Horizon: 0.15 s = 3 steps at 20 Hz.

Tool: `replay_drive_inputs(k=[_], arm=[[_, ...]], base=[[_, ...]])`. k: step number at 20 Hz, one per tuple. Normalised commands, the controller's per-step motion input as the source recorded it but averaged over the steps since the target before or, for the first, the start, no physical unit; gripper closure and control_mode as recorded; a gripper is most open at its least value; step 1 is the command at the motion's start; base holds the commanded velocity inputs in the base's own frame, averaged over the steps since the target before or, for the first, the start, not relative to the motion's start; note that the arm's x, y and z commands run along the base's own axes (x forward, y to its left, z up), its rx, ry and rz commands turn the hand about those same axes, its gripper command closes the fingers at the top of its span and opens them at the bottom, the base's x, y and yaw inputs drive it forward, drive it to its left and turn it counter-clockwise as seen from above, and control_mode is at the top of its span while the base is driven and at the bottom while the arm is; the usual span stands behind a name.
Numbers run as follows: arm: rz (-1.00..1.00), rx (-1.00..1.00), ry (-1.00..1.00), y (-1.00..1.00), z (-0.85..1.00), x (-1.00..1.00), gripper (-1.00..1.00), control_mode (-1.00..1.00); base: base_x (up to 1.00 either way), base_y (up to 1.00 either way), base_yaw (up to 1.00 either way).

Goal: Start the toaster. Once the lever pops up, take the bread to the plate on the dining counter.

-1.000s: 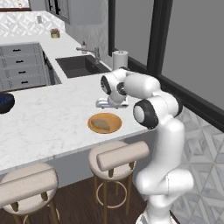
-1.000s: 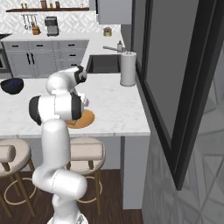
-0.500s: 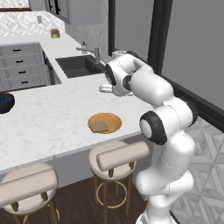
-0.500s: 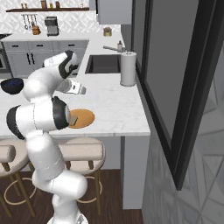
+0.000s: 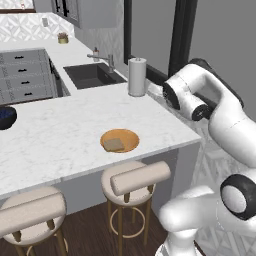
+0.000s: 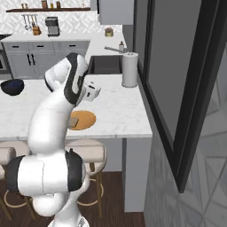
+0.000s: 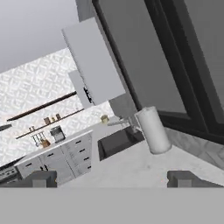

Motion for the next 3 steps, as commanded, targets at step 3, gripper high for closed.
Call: replay_drive_inputs(k=[3], arm=[[0.04, 0.14, -0.21, -0.65, 0.71, -1.00, -1.00, -1.00]], base=[[0.00, 0.00, 0.00]])
